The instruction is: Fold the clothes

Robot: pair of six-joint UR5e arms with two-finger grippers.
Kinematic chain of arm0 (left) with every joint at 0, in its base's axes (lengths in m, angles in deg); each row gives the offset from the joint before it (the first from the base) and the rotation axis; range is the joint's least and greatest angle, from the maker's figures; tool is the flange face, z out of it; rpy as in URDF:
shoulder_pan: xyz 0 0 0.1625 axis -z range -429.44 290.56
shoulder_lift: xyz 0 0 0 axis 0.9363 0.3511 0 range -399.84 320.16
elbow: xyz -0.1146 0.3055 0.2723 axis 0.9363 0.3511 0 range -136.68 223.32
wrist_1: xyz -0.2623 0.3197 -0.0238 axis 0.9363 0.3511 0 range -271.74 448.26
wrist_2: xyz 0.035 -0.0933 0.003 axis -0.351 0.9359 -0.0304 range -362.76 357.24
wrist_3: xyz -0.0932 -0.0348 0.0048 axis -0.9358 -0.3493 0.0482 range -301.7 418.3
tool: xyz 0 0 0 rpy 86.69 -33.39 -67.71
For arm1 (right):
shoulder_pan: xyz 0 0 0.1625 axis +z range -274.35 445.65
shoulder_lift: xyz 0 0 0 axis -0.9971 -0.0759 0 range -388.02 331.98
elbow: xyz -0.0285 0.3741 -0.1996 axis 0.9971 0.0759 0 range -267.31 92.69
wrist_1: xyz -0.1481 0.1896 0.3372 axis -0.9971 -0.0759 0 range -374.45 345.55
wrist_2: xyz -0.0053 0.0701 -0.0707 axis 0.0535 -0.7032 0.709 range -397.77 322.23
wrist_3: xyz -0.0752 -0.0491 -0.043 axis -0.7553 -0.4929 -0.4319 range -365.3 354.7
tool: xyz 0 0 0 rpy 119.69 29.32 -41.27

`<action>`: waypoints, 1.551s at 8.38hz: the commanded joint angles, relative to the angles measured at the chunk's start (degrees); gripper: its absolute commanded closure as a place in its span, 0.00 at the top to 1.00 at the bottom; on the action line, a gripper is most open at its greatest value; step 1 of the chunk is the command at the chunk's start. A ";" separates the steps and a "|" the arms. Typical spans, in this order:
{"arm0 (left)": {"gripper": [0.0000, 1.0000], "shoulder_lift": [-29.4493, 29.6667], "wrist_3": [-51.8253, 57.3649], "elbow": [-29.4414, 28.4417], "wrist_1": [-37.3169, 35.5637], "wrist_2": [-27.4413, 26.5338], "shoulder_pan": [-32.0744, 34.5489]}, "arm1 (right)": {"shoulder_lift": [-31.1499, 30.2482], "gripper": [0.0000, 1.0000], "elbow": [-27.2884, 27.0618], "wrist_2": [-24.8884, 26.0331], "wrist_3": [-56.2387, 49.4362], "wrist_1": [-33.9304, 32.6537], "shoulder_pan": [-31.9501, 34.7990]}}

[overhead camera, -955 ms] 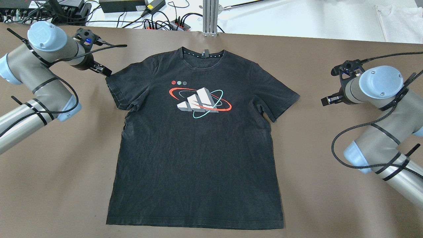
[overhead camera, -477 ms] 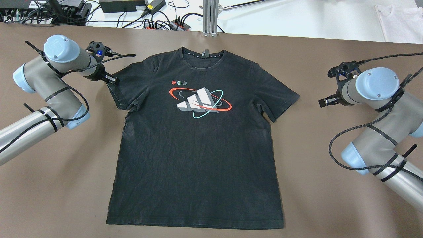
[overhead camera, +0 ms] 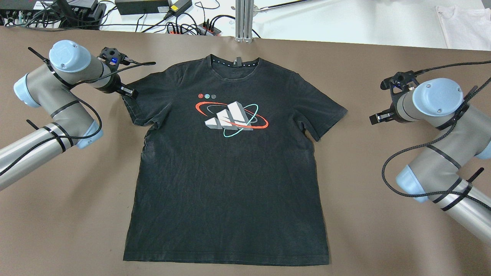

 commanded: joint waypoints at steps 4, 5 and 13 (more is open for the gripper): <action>0.53 -0.01 1.00 0.27 0.02 0.40 1.34 | -0.18 0.94 0.04 0.09 0.00 0.18 -0.97; 0.39 -0.10 1.18 0.27 0.02 0.40 1.34 | -0.18 0.94 0.04 0.09 0.00 0.18 -1.06; 0.00 -0.10 -1.18 4.30 0.20 3.02 1.95 | -0.18 0.94 0.04 0.09 0.00 0.18 -1.24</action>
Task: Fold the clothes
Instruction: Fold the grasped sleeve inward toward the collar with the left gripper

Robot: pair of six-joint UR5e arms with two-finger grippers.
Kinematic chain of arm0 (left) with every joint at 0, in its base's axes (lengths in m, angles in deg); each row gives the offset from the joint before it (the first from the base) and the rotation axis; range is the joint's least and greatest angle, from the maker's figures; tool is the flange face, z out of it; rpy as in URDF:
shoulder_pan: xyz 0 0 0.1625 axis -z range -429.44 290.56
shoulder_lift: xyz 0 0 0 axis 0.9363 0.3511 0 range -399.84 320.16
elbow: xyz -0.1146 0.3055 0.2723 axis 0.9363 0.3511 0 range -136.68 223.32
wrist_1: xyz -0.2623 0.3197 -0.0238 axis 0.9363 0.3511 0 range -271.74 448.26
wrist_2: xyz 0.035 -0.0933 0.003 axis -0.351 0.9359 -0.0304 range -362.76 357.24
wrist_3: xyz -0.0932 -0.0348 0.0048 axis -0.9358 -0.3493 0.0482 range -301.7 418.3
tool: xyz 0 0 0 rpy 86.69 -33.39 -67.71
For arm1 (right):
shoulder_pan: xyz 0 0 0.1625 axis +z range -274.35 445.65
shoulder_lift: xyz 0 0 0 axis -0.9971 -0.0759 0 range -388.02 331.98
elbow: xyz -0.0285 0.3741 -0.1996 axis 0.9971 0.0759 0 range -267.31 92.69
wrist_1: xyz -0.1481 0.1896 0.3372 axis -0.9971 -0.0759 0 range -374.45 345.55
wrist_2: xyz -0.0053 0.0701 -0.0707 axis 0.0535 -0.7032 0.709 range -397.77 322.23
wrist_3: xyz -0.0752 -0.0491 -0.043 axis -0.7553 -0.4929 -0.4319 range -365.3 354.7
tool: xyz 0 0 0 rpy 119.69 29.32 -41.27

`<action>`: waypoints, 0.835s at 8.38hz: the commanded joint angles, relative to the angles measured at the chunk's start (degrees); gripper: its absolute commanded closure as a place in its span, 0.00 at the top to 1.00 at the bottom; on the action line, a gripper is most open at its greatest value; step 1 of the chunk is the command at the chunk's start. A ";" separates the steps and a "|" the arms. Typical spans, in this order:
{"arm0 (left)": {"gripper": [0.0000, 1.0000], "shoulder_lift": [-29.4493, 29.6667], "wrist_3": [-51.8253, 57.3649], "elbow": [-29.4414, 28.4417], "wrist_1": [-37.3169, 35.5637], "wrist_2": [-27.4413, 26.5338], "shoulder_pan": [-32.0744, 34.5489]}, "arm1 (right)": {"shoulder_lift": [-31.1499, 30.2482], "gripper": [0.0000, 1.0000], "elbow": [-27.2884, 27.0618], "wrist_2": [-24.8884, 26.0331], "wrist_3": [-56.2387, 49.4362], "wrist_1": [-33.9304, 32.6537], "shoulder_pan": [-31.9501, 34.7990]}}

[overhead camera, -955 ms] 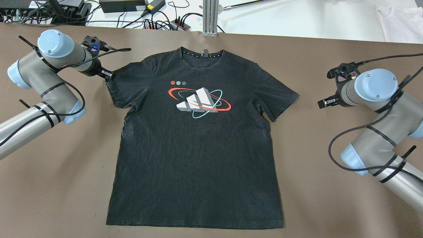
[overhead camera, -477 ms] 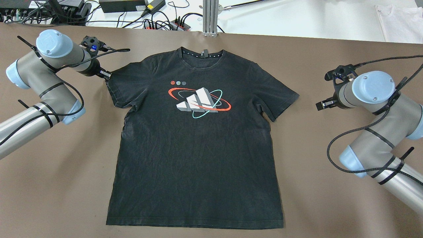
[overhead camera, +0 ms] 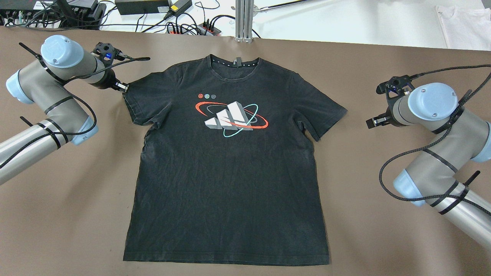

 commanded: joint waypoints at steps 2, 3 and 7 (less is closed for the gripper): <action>0.00 1.96 -8.57 4.48 -0.44 2.12 0.22 | 0.00 0.94 0.00 0.00 0.00 0.00 -0.01; 0.00 3.63 -12.87 4.76 -0.61 1.77 -0.04 | 0.00 0.94 0.00 0.00 0.00 0.00 -0.19; 0.00 11.10 -24.67 4.05 -4.37 -5.00 -7.24 | 0.17 0.94 0.00 0.00 0.97 0.00 -0.45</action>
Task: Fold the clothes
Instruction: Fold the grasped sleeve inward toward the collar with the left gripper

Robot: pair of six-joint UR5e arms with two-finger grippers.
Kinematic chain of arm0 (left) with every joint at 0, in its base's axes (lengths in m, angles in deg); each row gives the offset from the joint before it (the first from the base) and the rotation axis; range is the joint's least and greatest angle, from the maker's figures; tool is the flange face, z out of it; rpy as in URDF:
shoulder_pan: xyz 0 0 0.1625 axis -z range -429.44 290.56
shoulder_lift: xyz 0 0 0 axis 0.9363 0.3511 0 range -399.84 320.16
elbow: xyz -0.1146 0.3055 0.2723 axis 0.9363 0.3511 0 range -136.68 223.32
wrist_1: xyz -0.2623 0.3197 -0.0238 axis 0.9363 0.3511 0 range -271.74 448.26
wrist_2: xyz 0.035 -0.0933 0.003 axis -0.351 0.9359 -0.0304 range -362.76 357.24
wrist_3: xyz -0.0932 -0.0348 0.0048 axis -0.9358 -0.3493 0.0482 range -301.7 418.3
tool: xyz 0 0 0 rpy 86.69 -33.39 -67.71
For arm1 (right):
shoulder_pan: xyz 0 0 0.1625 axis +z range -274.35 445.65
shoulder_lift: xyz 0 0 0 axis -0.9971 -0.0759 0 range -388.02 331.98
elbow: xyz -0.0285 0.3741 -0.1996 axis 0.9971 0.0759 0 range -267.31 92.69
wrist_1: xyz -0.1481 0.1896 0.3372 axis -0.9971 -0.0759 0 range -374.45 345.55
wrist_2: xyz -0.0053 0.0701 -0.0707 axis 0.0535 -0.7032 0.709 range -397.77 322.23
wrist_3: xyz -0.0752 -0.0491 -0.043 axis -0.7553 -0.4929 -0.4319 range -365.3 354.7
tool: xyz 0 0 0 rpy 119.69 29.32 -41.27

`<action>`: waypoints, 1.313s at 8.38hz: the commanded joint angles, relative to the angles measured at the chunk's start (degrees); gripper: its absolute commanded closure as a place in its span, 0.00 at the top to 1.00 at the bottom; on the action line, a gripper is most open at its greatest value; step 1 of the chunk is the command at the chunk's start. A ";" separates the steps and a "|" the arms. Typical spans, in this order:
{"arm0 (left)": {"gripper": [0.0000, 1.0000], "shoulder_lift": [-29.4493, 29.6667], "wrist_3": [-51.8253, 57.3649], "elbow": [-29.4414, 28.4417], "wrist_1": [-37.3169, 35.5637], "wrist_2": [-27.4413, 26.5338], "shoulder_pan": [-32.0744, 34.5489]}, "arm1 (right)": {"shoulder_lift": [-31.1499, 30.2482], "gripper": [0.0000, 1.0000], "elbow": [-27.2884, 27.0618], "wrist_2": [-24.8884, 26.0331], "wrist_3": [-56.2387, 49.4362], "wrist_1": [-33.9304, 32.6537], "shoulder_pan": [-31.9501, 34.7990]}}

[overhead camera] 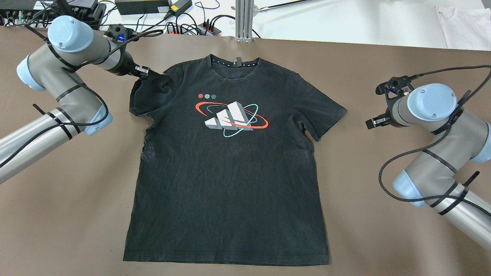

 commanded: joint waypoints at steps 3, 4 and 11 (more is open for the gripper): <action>0.00 6.97 -7.42 -2.70 -3.64 -8.37 -6.75 | 0.17 0.94 0.05 0.00 0.22 -0.06 -0.39; 0.00 7.68 -9.17 -3.24 -3.64 -8.38 -7.63 | -0.01 0.94 0.05 0.00 0.22 -0.06 -0.39; 0.00 10.50 -9.55 -4.30 -2.94 -5.70 -6.08 | -0.01 0.94 -0.04 0.00 0.49 0.03 -0.92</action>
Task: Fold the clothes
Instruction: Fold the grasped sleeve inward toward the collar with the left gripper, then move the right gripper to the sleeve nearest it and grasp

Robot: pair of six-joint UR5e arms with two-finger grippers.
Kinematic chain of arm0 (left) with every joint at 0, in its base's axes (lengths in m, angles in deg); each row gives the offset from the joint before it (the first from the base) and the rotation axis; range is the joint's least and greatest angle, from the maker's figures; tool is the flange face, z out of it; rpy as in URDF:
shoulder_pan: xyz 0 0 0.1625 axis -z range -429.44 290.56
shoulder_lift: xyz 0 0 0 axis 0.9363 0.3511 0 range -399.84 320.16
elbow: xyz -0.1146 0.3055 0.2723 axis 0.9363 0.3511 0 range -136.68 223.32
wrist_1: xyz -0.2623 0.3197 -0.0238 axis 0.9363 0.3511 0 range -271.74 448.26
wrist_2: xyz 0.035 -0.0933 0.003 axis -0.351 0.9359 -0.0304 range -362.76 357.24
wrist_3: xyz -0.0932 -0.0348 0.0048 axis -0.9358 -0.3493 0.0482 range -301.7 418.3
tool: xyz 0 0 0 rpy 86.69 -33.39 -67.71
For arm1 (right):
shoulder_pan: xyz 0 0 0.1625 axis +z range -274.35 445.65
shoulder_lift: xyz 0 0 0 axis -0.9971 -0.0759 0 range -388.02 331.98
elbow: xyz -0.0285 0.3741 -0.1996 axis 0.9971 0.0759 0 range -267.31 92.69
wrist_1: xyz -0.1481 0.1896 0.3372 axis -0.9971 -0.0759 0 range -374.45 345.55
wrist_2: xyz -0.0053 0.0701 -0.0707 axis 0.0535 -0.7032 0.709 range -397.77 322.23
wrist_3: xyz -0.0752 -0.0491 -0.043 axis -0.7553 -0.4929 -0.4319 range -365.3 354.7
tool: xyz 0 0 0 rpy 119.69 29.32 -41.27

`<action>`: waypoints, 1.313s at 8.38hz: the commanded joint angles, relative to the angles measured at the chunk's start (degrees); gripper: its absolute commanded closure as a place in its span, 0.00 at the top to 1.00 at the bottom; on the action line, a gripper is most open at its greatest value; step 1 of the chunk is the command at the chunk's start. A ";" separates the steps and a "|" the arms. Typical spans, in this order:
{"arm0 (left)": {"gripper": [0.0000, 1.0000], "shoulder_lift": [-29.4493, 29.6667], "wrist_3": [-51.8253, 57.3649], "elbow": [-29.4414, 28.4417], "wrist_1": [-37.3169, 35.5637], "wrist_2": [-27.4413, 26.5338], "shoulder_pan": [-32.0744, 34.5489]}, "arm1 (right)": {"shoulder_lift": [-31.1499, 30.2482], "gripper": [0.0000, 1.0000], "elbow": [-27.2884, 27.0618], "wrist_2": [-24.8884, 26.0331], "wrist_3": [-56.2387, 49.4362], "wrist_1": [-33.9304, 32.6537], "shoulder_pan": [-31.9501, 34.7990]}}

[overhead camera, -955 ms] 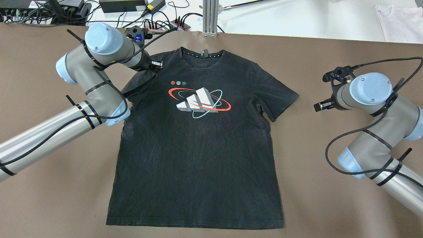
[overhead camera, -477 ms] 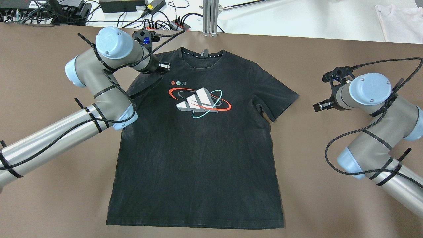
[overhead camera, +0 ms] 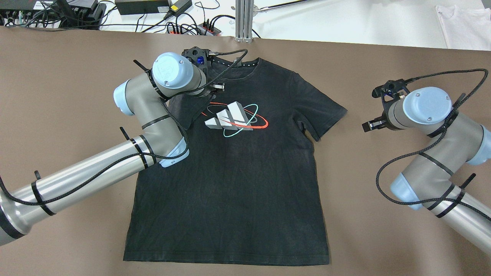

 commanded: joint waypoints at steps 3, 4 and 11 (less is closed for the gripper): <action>0.00 -0.22 1.15 -1.42 0.57 1.61 1.25 | 0.00 0.94 -0.07 0.00 1.14 0.00 -0.82; 0.00 0.04 0.35 -2.04 0.48 -0.44 0.45 | 0.00 0.94 -0.07 0.09 1.40 0.00 -1.00; 1.00 1.01 -0.36 -0.81 0.48 0.06 0.53 | 7.79 0.94 9.28 0.18 7.34 5.67 -1.00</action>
